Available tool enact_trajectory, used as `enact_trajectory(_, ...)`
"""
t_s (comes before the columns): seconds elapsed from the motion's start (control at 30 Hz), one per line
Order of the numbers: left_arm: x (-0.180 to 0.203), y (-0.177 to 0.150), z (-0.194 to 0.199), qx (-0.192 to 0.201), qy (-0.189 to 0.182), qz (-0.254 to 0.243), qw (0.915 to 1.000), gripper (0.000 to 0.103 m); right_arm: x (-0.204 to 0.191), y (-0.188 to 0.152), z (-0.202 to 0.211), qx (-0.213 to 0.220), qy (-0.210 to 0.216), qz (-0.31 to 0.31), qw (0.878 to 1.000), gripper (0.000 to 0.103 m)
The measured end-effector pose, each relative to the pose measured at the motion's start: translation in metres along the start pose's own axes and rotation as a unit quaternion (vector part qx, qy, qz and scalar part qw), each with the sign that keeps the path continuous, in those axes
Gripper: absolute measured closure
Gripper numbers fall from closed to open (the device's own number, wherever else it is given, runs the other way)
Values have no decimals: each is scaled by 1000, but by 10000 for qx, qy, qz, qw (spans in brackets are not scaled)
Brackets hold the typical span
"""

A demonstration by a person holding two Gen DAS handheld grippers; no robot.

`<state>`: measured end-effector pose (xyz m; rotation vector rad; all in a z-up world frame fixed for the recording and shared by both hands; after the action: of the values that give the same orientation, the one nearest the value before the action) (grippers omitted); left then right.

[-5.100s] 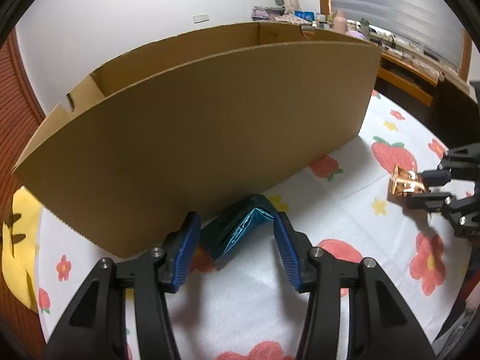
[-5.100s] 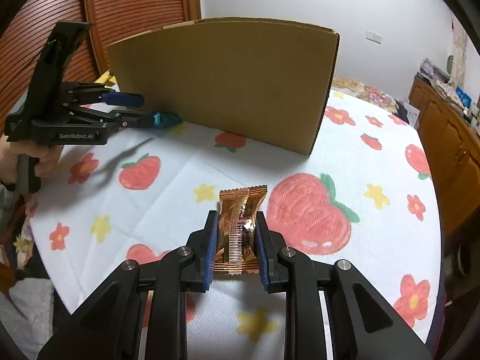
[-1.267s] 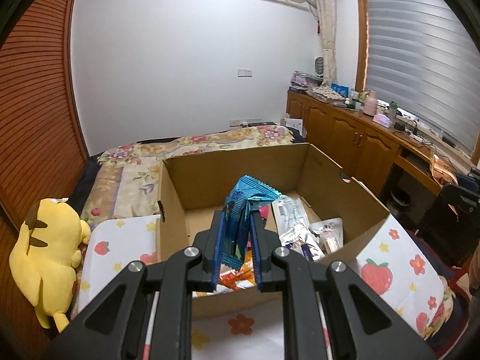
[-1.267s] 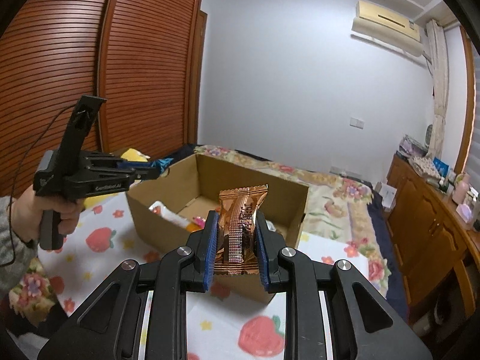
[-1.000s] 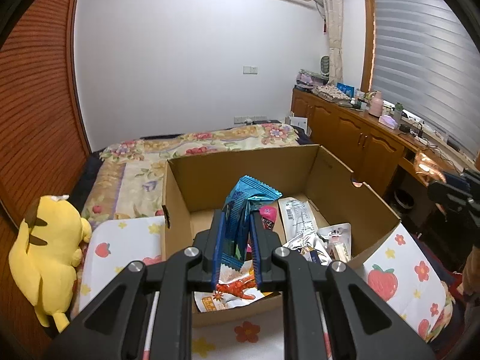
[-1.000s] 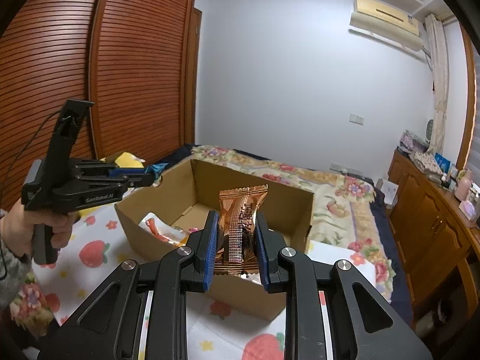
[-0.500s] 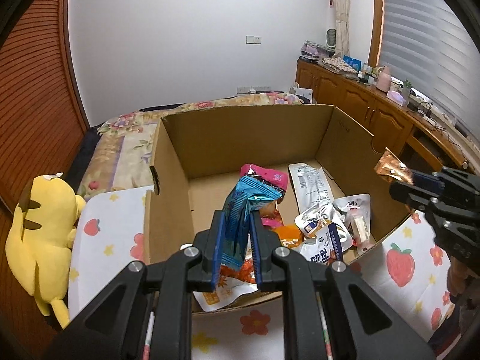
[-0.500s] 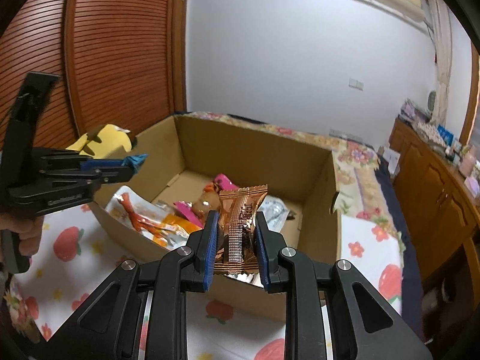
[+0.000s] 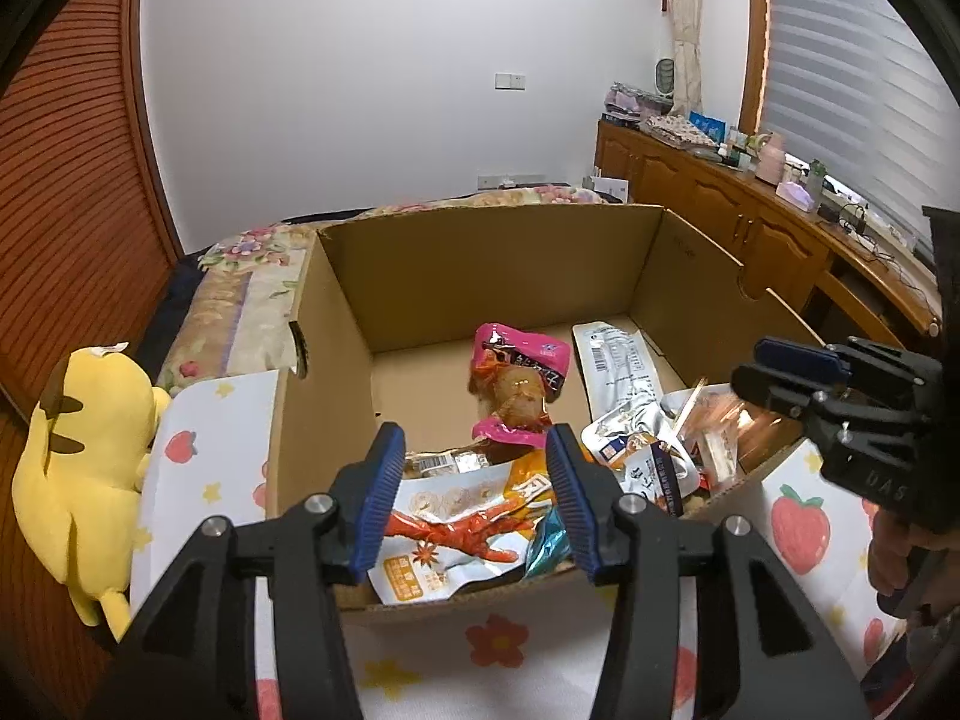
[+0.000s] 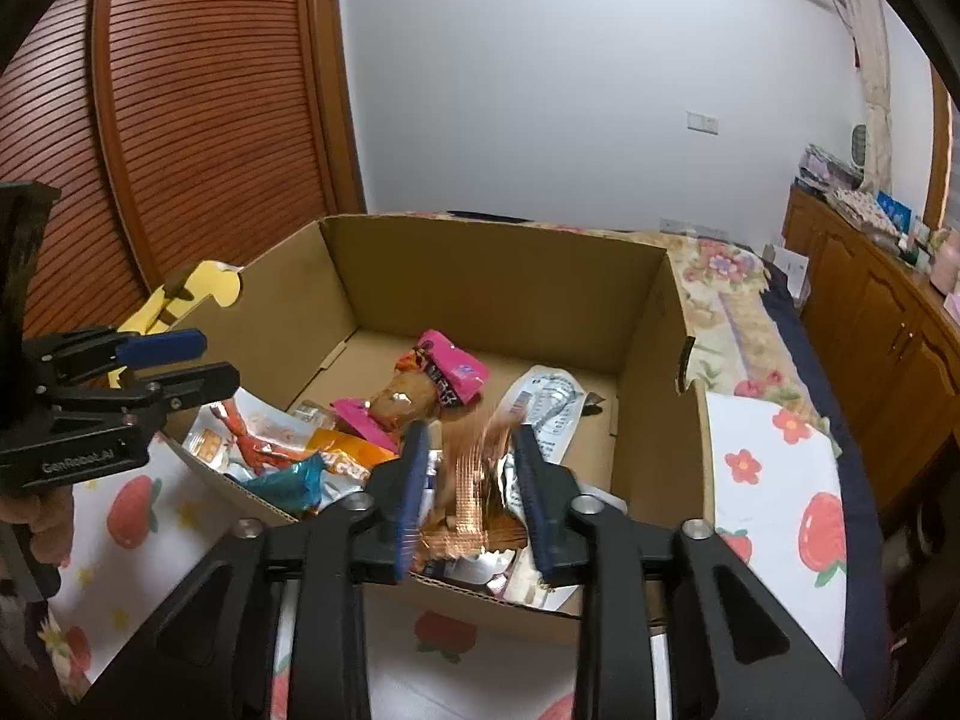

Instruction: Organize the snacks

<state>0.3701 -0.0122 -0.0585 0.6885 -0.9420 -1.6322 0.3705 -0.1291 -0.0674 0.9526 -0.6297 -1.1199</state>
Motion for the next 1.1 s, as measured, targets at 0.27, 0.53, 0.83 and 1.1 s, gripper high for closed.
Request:
enact_trajectory(0.27,4,9,18,224,32,-46,9997,53,-9,1,11,106,19,65,9999,64)
enact_trajectory(0.53,15,23,54,441,55,-209,9988,53,-15,17,51,417,60,-59,9991,57)
enact_trajectory(0.83,22,36,103,731,113,-321,9967,33,-20,36,101,746,-153,-95,9971,40)
enact_trajectory(1.1,18,44,140,1220,468,-288,9910,0,-18,36,130,989,-626,84,9931,8)
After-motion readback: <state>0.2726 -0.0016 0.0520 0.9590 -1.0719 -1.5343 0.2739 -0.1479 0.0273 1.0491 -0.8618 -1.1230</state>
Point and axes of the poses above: each gripper's, at about its wrist camera, not at the fingertips, and z roughly against the way its jaws point, x to its right, y to its top, the point moved 9 cm from there along -z, roughly the way its jaws point, and after that the axes turned 10 degrees about x, right-handed, at the moved point
